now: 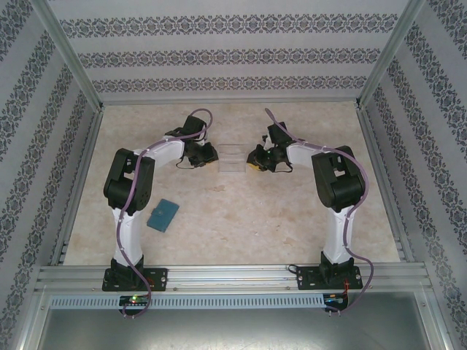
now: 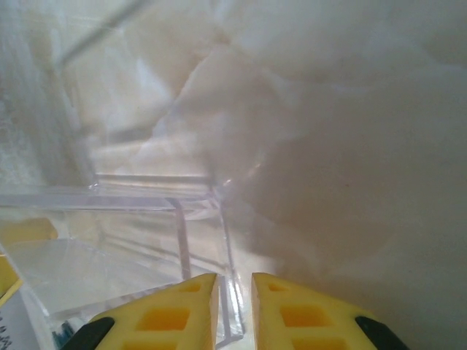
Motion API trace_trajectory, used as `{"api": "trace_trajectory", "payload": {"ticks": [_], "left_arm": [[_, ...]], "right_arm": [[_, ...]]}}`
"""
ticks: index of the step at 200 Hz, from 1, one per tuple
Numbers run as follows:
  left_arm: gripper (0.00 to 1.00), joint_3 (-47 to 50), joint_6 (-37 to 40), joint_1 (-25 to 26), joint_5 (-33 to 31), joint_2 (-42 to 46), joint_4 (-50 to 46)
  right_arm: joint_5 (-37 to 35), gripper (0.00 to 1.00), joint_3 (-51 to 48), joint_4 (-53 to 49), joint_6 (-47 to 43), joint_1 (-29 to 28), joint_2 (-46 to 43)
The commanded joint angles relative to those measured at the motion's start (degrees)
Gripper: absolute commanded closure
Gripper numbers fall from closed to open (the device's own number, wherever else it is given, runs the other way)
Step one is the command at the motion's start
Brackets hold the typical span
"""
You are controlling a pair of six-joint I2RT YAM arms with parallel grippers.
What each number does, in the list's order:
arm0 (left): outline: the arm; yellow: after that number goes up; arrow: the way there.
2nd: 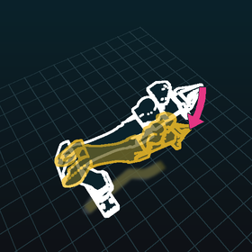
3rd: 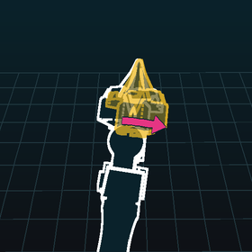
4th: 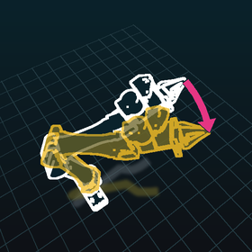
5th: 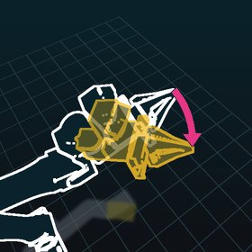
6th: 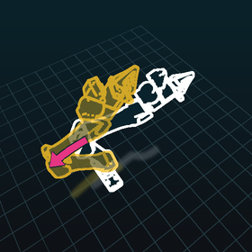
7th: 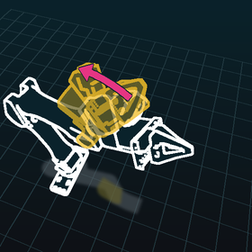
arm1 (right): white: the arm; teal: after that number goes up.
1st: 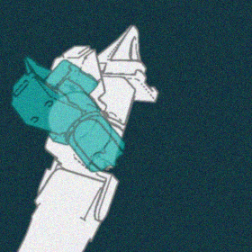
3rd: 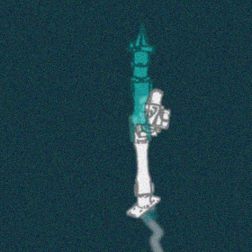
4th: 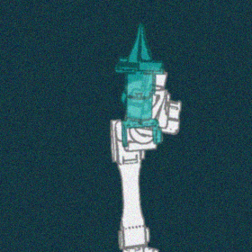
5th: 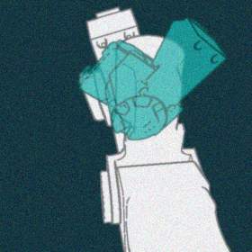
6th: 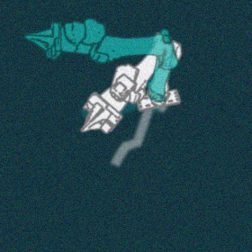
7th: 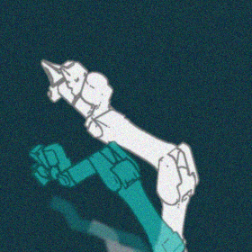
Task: Take the credit cards out of the card holder
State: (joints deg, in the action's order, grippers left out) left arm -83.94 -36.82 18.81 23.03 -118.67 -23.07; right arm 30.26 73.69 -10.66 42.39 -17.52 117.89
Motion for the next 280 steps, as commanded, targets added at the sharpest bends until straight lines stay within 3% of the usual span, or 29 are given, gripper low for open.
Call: {"api": "trace_trajectory", "payload": {"ticks": [1,73,94,120,127,175,236,280], "left_arm": [[0.77,-0.4,3.34,0.44,-2.2,3.47,-5.98],[0.52,4.8,12.72,0.09,-18.23,16.85,-22.15],[0.29,7.0,15.87,0.15,-21.1,19.8,-28.01],[0.11,11.98,16.25,0.17,-25.31,24.22,-32.17],[0.0,13.32,16.0,0.12,-25.93,25.02,-33.06],[0.0,22.29,12.18,-0.61,-26.28,28.13,-33.13],[0.0,32.72,10.46,-7.1,-14.46,28.89,-23.98],[0.0,35.4,9.63,-7.36,-9.39,31.11,-23.73]], "right_arm": [[-3.98,0.79,-0.52,-3.87,-2.57,-0.17,-3.14],[-4.33,0.71,-2.46,-13.07,-8.88,-0.14,-11.51],[-5.0,0.7,-3.41,-16.49,-10.87,-0.78,-14.35],[-5.98,0.69,-5.73,-19.74,-13.05,-1.2,-18.35],[-6.01,0.69,-6.24,-20.41,-13.37,-1.07,-19.16],[-4.64,0.67,-8.8,-21.99,-13.57,-1.2,-23.42],[-3.55,0.65,-10.95,-22.69,-13.48,-1.2,-25.87],[-3.11,0.65,-12.27,-22.33,-13.32,-1.21,-26.39]]}}
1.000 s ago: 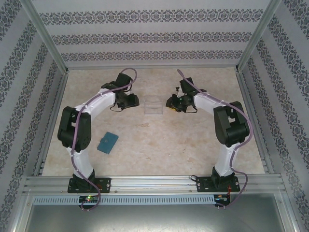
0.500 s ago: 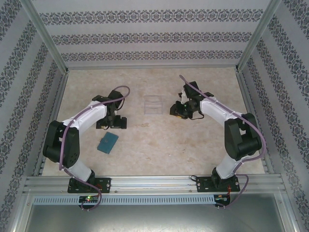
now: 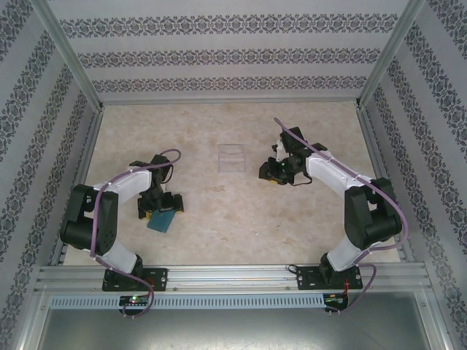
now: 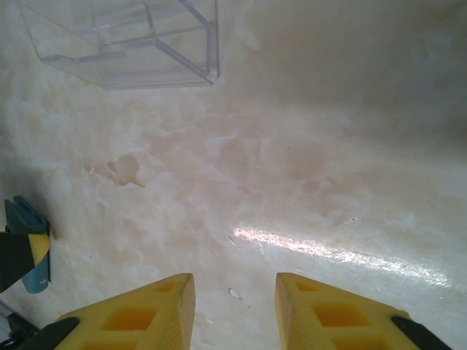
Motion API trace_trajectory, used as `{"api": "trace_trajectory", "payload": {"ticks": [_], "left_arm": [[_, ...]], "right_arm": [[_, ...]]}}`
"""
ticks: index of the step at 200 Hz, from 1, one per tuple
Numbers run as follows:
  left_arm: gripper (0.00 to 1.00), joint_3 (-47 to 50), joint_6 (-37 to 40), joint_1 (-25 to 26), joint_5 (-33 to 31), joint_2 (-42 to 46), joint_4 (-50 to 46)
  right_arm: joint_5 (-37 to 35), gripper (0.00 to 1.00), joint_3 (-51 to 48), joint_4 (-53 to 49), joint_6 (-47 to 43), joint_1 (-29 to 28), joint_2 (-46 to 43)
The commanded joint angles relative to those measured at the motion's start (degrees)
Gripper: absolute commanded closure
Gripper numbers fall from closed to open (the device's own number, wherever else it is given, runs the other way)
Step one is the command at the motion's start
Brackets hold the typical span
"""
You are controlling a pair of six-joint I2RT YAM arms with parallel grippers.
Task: Take the credit cards out of the card holder
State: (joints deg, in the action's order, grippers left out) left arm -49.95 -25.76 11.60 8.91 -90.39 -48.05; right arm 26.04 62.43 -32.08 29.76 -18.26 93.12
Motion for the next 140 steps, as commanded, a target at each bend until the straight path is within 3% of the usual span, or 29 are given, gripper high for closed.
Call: {"api": "trace_trajectory", "payload": {"ticks": [1,46,74,104,140], "left_arm": [[0.0,1.47,-1.46,-0.12,4.77,2.92,1.23],[0.04,2.19,-4.09,3.63,4.26,3.91,-0.46],[0.1,2.3,-5.5,5.01,-0.17,3.47,-1.45],[0.07,1.61,-5.72,5.6,-4.86,1.83,-2.65],[0.11,1.71,-4.85,5.65,-3.17,0.43,-1.0]], "right_arm": [[1.11,0.65,-1.05,-0.9,-0.68,-0.46,-1.62],[1.89,0.65,-0.6,-0.14,-0.15,-0.8,-0.7],[2.08,0.64,-0.12,-0.22,-0.14,-1.11,-0.22],[1.98,0.64,0.0,-0.18,-0.1,-1.2,0.13],[1.57,0.65,-0.28,-0.31,0.03,-1.43,-0.65]]}}
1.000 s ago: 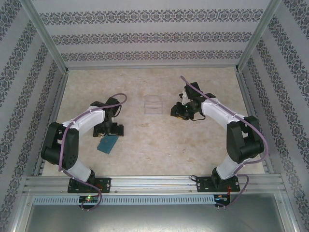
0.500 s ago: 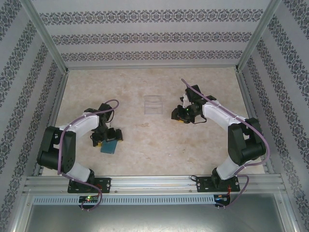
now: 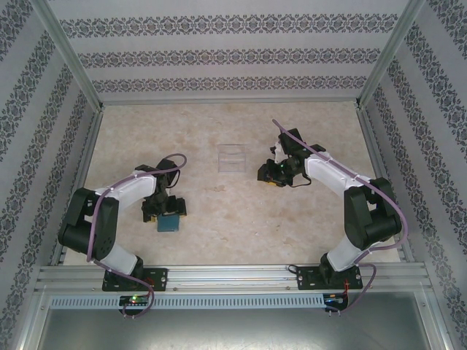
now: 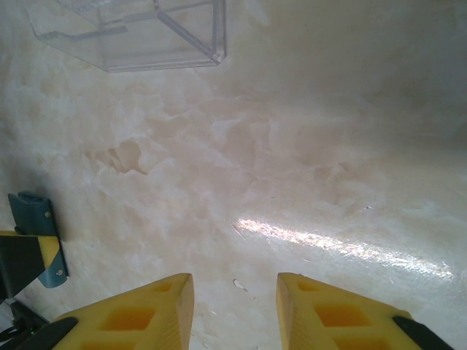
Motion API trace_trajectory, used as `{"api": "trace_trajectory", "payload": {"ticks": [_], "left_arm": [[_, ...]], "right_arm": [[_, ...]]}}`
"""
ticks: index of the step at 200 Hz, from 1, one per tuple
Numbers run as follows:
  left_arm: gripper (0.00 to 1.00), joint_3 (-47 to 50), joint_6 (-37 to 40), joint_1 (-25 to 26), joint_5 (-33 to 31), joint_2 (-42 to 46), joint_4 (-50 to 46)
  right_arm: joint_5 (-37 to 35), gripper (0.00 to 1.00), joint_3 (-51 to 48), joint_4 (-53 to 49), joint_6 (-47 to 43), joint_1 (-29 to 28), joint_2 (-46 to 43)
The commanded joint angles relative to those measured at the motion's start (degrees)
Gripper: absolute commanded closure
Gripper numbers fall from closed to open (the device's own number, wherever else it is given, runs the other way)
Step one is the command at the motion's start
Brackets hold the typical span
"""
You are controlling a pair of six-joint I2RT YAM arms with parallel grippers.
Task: Take the credit cards out of the card holder
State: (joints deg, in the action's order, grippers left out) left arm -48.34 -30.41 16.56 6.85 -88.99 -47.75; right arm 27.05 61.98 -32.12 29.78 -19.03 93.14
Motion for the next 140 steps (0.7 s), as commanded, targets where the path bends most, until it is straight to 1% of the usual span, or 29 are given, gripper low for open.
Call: {"api": "trace_trajectory", "payload": {"ticks": [1,24,46,66,93,140], "left_arm": [[0.11,0.09,-0.18,0.68,-1.0,-0.99,-1.26],[0.2,-0.14,0.13,1.18,-0.03,-1.12,-0.76],[0.24,-2.5,-0.23,3.07,-0.42,-1.81,-3.02],[0.24,-4.95,-1.41,5.65,0.11,-2.26,-3.28],[0.24,-10.51,-3.84,10.72,-0.9,-5.27,-4.87],[0.24,-22.36,-9.38,20.43,-0.6,-15.12,-4.19]], "right_arm": [[0.56,0.65,0.17,-0.29,0.01,-0.71,-0.68],[0.25,0.64,-0.44,-0.14,0.03,-0.66,-1.61],[-0.36,0.64,-0.56,-0.88,0.07,-0.51,-2.04],[-1.14,0.65,-1.3,-0.93,-0.16,-0.46,-3.45],[-2.0,0.64,-2.88,-1.37,-0.1,1.25,-5.37],[-1.19,0.64,-6.33,-1.63,-0.92,4.99,-9.61]]}}
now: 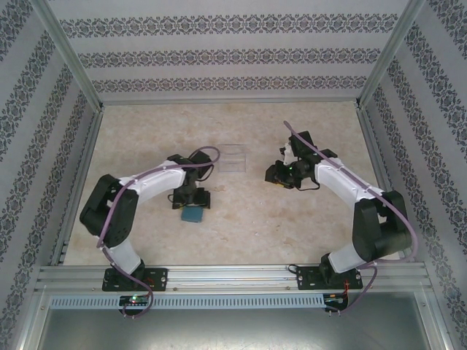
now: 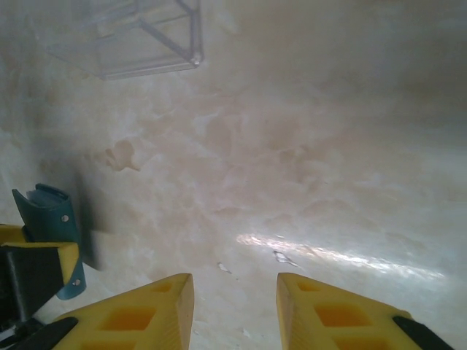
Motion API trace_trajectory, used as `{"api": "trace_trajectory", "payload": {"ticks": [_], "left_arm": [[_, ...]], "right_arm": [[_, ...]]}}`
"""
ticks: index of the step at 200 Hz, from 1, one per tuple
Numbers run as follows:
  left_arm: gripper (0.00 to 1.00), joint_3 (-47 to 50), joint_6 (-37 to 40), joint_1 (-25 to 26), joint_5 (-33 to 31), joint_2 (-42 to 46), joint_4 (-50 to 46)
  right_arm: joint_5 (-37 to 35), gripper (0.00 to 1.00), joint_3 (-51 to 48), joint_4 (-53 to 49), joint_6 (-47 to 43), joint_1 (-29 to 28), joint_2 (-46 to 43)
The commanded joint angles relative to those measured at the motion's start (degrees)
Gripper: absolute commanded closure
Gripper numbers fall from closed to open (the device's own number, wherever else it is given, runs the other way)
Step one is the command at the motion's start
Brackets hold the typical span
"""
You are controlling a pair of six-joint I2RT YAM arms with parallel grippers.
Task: Take the credit cards out of the card holder
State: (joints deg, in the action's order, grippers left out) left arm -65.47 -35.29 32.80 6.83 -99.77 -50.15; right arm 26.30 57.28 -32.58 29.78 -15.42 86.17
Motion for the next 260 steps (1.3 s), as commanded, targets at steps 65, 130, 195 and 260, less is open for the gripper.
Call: {"api": "trace_trajectory", "payload": {"ticks": [65,130,195,260], "left_arm": [[0.24,-20.29,-8.61,11.31,-1.0,-16.61,-3.74],[0.16,-23.4,-9.0,11.76,-1.74,-17.76,-5.21],[0.17,-23.47,-6.3,10.64,-4.15,-10.69,-6.54],[0.34,-15.97,-0.29,6.96,5.4,-6.86,1.19]], "right_arm": [[2.54,0.65,-3.66,-1.14,-3.1,3.48,-3.79],[5.1,0.64,-5.74,-0.12,-3.8,3.91,-4.38],[6.06,0.64,-7.0,3.78,1.41,1.2,-5.19],[7.76,0.63,-7.61,18.0,13.91,-8.28,1.23]]}}
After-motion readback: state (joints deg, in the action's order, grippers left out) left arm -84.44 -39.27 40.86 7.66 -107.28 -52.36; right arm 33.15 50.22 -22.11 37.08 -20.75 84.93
